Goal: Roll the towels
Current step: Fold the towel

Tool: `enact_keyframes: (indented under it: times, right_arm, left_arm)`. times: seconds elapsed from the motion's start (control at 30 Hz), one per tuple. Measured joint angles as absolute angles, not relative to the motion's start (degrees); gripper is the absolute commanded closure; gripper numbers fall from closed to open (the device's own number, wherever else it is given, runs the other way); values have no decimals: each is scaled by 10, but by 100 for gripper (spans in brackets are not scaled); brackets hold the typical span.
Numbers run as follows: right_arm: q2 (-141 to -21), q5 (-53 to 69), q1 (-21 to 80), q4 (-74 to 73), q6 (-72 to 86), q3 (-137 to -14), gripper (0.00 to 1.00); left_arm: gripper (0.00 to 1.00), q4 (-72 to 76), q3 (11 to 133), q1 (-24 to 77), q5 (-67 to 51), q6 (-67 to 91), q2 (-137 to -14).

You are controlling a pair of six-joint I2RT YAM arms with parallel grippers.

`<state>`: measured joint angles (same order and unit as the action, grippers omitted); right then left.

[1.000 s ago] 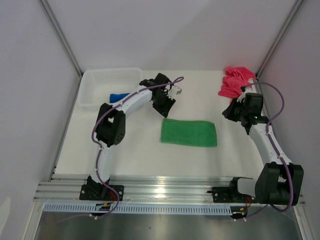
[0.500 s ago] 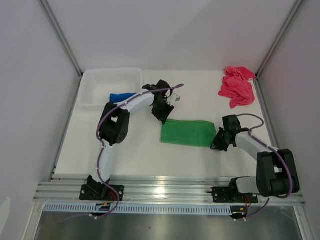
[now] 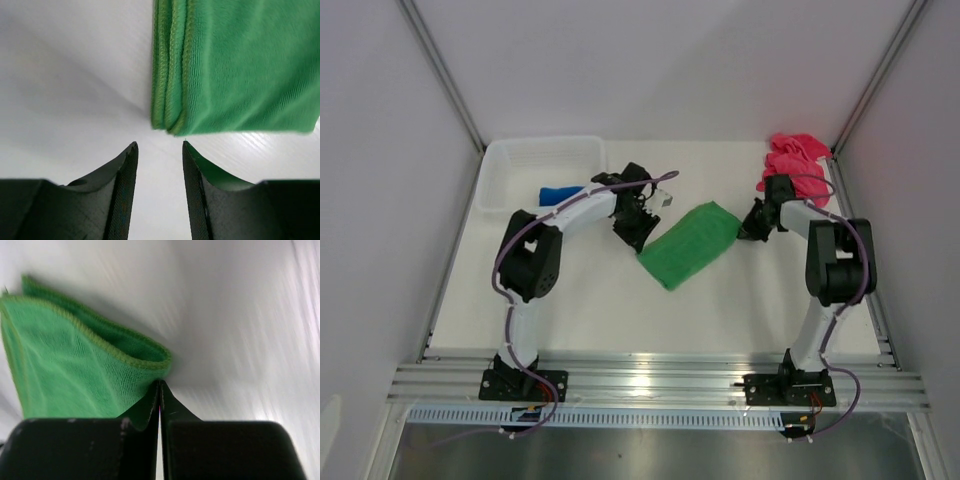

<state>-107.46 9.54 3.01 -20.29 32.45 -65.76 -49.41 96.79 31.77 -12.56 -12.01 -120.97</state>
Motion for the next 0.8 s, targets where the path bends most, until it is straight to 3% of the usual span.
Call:
enact_keyframes:
  times: [0.17, 0.3, 0.43, 0.8]
  right_arm:
    - [-1212, 104, 50, -222, 285, -856, 100]
    - [-1267, 106, 64, -251, 256, -947, 82]
    - [-1232, 125, 43, -263, 225, -904, 68]
    - [-960, 236, 3, -186, 181, -661, 65]
  left_arm:
    - [56, -498, 949, 312, -116, -130, -1142]
    - [56, -505, 944, 309, -122, -172, -1115]
    - [54, -498, 921, 316, -137, -274, -1105]
    - [51, -349, 717, 441, -155, -697, -1035]
